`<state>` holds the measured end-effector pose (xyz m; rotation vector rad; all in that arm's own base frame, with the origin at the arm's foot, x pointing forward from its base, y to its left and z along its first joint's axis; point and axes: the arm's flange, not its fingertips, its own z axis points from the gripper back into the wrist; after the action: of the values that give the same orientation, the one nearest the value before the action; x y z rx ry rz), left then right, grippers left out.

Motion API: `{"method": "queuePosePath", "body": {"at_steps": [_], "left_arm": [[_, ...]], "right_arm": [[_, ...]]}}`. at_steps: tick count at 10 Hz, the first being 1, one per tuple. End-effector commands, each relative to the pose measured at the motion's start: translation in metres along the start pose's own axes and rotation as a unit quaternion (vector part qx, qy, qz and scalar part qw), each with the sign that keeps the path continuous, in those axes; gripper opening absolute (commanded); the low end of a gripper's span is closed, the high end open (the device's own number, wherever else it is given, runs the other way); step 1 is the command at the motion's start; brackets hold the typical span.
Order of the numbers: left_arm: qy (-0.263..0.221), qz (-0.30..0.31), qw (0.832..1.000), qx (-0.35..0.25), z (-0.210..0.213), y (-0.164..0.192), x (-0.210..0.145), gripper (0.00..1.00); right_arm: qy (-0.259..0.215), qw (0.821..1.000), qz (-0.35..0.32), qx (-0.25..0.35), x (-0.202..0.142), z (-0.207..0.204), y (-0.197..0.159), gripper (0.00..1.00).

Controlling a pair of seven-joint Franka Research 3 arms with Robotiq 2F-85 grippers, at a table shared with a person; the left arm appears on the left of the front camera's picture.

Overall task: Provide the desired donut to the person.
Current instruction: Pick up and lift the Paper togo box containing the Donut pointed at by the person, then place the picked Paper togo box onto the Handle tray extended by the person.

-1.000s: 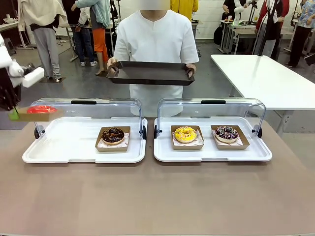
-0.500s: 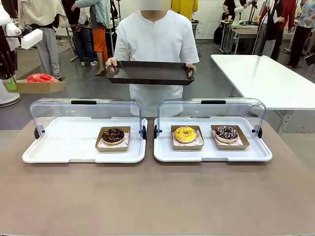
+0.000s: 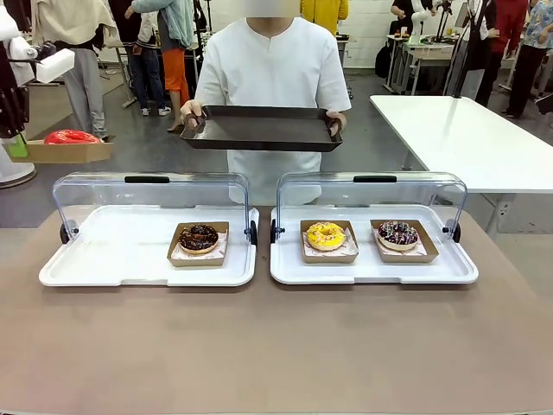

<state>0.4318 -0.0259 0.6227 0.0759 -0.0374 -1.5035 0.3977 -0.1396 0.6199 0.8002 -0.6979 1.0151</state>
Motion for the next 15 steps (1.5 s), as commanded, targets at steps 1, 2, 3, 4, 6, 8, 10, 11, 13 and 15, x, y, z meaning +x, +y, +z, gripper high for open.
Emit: {"method": "queuePosePath", "body": {"at_steps": [1, 2, 3, 4, 6, 8, 10, 11, 13, 15], "left_arm": [[-0.001, -0.001, 1.000, 0.011, 0.005, 0.000, 0.001, 0.00], [-0.001, -0.001, 1.000, 0.011, 0.005, 0.000, 0.001, 0.00], [-0.001, -0.001, 1.000, 0.011, 0.005, 0.000, 0.001, 0.00], [-0.001, -0.001, 1.000, 0.011, 0.005, 0.000, 0.001, 0.00], [-0.001, -0.001, 1.000, 0.011, 0.005, 0.000, 0.001, 0.00], [-0.001, -0.001, 1.000, 0.011, 0.005, 0.000, 0.001, 0.00], [-0.001, -0.001, 1.000, 0.011, 0.005, 0.000, 0.001, 0.00], [-0.001, -0.002, 1.000, 0.004, 0.003, 0.000, 0.002, 0.01], [0.011, -0.026, 0.999, 0.020, 0.052, 0.013, 0.029, 0.01], [0.030, -0.048, 0.996, 0.069, 0.102, -0.007, 0.068, 0.01]], "right_arm": [[-0.002, 1.000, 0.002, 0.003, 0.001, 0.000, 0.001, 1.00], [-0.002, 1.000, 0.002, 0.003, 0.001, 0.000, 0.001, 1.00], [-0.002, 1.000, 0.002, 0.003, 0.001, 0.000, 0.001, 1.00], [-0.002, 1.000, 0.002, 0.003, 0.001, 0.000, 0.001, 1.00], [-0.002, 1.000, 0.002, 0.003, 0.001, 0.000, 0.001, 1.00], [-0.002, 1.000, 0.002, 0.003, 0.001, 0.000, 0.001, 1.00], [-0.002, 1.000, 0.002, 0.003, 0.001, 0.000, 0.001, 1.00], [-0.002, 1.000, 0.002, 0.003, 0.001, 0.000, 0.001, 1.00], [-0.002, 1.000, 0.002, 0.003, 0.001, 0.000, 0.001, 1.00], [-0.002, 1.000, 0.002, 0.003, 0.001, 0.000, 0.001, 1.00]]}}
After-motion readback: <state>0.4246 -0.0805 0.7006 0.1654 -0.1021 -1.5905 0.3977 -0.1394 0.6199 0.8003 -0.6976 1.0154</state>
